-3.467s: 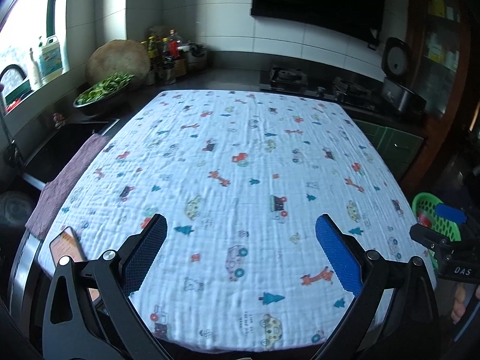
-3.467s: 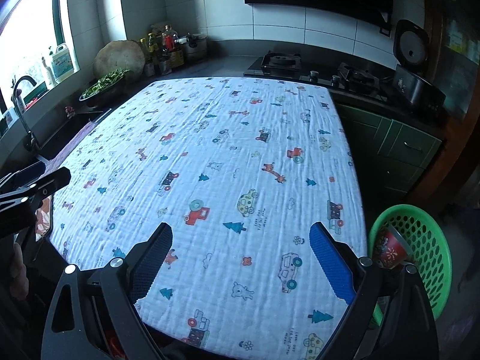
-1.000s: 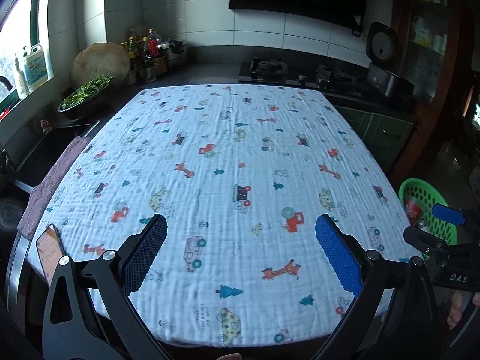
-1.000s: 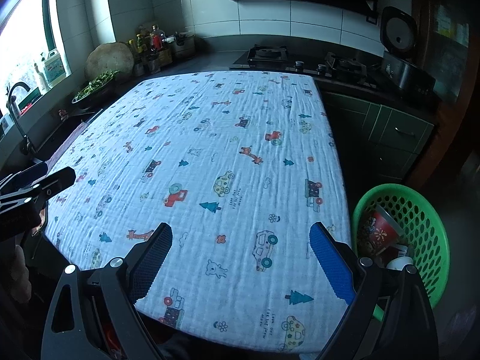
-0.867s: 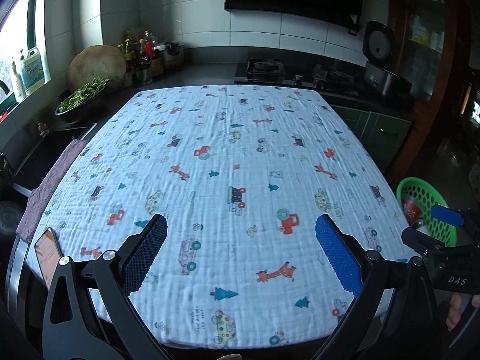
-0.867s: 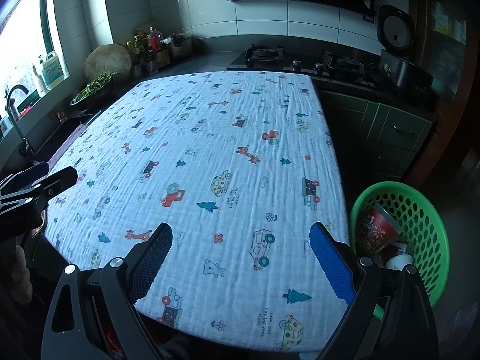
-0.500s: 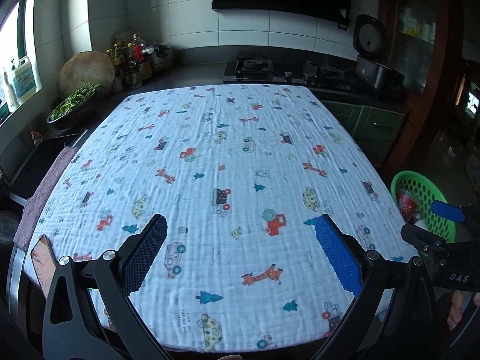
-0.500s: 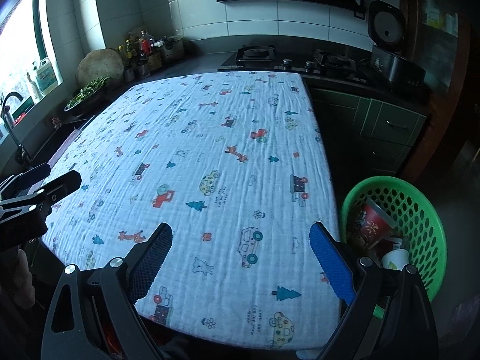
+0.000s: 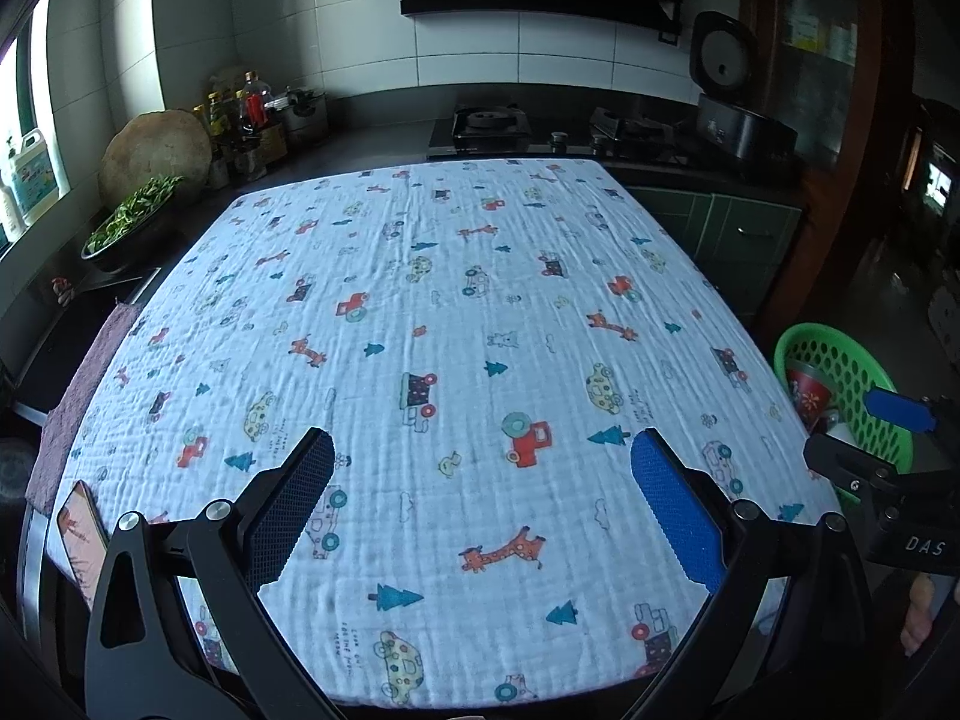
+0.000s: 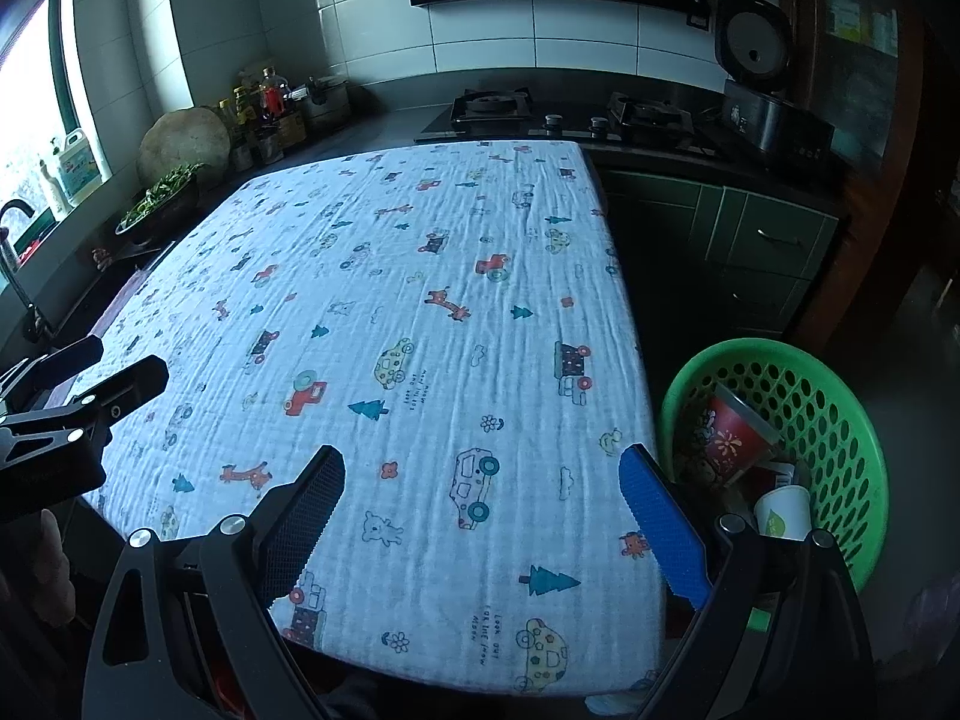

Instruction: Collect trash

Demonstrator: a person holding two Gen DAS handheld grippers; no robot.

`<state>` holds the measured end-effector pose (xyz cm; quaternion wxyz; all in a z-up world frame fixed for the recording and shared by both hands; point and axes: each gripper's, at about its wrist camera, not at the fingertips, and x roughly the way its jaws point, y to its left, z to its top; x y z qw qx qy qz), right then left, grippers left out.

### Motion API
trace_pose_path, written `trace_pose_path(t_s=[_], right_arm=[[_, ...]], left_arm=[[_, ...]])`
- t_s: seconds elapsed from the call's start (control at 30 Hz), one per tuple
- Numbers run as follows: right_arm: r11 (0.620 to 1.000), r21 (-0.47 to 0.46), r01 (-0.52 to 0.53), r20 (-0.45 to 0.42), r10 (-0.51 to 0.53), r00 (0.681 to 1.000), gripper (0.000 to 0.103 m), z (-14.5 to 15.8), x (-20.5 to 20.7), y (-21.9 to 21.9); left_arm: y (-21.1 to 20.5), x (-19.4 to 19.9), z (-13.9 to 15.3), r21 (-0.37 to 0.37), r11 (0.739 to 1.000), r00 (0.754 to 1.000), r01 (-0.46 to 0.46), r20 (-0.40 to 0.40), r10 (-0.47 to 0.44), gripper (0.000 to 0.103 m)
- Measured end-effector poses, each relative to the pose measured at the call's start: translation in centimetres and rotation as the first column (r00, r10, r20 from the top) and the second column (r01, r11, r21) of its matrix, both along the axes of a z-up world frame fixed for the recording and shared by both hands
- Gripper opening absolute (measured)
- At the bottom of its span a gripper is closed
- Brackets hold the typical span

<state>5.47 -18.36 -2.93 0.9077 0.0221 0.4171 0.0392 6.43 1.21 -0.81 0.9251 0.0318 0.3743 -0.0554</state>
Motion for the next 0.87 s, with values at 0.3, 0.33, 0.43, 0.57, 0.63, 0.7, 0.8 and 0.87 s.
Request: trace_pose_path(t_s=[0.3,0.33,0.43,0.57,0.63,0.7,0.8,0.87], right_arm=[[1.0,0.004,0.015,0.0,-0.015,1.0,0.09,0.0,-0.2,-0.3],[1.0,0.002,0.015,0.001,-0.015,1.0,0.09,0.0,-0.2,-0.3],[1.0,0.004,0.018,0.004,-0.018,1.0,0.09,0.1,-0.3,-0.4],[1.0,0.006,0.024,0.005,-0.024,1.0,0.09,0.1,-0.4,-0.4],[1.0,0.006,0.027,0.005,-0.027,1.0,0.09,0.1,-0.5,-0.4],[1.0,0.008,0.03,0.005,-0.03,1.0,0.09,0.1,-0.5,-0.4],[1.0,0.008,0.03,0.01,-0.03,1.0,0.091,0.1,-0.6,-0.3],[0.999,0.011,0.03,0.009,-0.03,1.0,0.091,0.1,-0.7,-0.3]], left_arm=[[-0.7,-0.1,0.1,0.01,1.0,1.0,0.016,0.009,-0.016,0.098],[-0.7,-0.2,0.1,0.009,1.0,1.0,0.019,0.009,-0.019,0.098],[-0.9,-0.3,0.2,0.017,1.0,1.0,0.022,0.019,-0.022,0.097],[-1.2,-0.4,0.3,0.021,0.999,0.999,0.033,0.022,-0.034,0.097],[-1.1,-0.4,0.3,0.018,0.999,0.999,0.037,0.017,-0.037,0.098],[-1.1,-0.4,0.3,0.015,0.999,0.999,0.034,0.015,-0.034,0.098],[-1.0,-0.5,0.3,0.016,0.999,0.999,0.034,0.015,-0.034,0.098],[-1.0,-0.6,0.3,0.019,0.999,0.999,0.033,0.015,-0.034,0.098]])
